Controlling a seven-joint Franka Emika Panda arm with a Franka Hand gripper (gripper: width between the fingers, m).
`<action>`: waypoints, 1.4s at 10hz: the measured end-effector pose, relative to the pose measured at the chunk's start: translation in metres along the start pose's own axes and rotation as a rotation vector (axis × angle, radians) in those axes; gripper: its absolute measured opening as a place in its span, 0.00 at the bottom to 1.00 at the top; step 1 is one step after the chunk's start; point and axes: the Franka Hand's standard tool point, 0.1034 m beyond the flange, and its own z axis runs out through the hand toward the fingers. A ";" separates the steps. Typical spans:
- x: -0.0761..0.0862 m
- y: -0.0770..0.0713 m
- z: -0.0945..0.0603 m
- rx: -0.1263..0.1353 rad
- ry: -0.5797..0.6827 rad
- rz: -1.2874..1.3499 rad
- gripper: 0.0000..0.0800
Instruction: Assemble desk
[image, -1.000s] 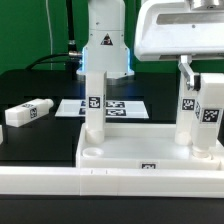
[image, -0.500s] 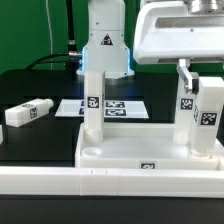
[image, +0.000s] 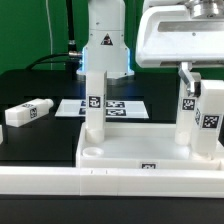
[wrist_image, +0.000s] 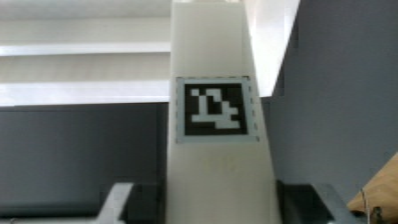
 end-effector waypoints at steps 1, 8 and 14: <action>-0.001 0.000 0.000 -0.003 0.026 0.001 0.36; -0.002 0.000 0.001 -0.012 0.086 -0.016 0.58; 0.023 0.011 -0.018 0.001 0.058 -0.003 0.81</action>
Offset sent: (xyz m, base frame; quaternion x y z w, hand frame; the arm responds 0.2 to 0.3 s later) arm -0.0138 0.0090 -0.0209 0.0075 0.0216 0.0167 0.9996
